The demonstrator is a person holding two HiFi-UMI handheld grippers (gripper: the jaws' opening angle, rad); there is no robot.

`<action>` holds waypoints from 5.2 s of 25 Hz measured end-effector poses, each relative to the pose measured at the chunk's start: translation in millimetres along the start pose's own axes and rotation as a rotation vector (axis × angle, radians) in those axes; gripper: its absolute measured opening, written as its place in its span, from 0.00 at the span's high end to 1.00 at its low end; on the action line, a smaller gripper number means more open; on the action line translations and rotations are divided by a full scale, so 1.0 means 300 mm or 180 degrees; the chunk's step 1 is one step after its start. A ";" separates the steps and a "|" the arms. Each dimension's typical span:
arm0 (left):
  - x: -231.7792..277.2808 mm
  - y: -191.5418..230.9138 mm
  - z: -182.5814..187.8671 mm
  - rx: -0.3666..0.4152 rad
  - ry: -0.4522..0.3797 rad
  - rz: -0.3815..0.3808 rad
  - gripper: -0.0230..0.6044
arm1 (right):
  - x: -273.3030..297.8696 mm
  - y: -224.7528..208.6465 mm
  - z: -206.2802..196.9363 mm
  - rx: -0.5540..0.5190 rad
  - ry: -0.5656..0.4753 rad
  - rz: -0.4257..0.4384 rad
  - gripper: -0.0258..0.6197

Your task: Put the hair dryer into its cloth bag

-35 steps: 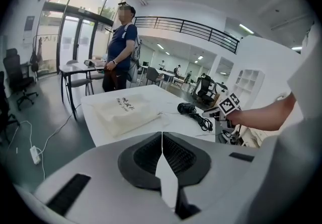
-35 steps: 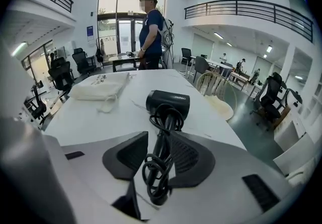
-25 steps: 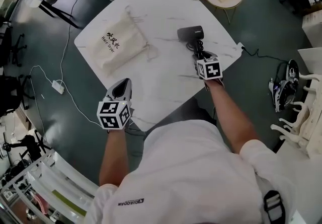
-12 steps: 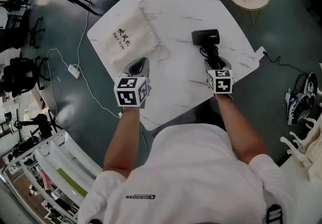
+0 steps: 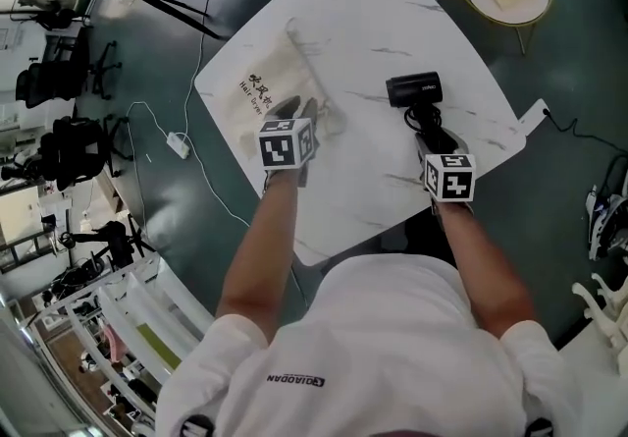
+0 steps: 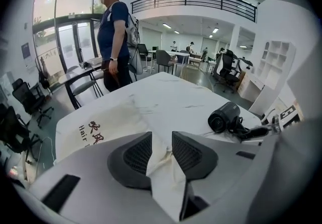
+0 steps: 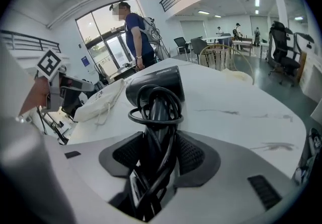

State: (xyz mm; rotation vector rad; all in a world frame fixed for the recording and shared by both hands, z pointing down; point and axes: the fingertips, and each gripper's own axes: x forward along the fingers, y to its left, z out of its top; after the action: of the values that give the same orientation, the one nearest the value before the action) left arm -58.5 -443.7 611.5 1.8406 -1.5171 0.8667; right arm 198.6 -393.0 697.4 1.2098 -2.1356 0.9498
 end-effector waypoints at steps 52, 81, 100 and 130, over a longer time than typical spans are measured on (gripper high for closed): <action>-0.088 -0.012 -0.344 0.0843 0.0384 -0.0247 0.88 | -0.961 0.432 0.549 0.0666 -0.1916 0.2436 0.64; -0.172 -0.163 -0.475 0.2002 0.0479 -0.0656 0.70 | -1.045 0.430 0.580 0.0517 -0.2180 0.2198 0.63; 0.015 -0.125 -0.517 0.0830 0.0974 -0.0544 0.77 | -0.990 0.323 0.512 0.0761 -0.2120 0.1988 0.63; -0.277 -0.060 -0.293 -0.0020 0.0130 -0.0786 0.88 | -0.860 0.556 0.466 0.0083 -0.1580 0.2149 0.63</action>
State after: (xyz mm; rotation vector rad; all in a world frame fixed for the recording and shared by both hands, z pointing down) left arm -61.9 -322.4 598.8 1.9431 -1.2337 0.7752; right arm 163.9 -306.1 373.3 0.7821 -3.0432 1.0076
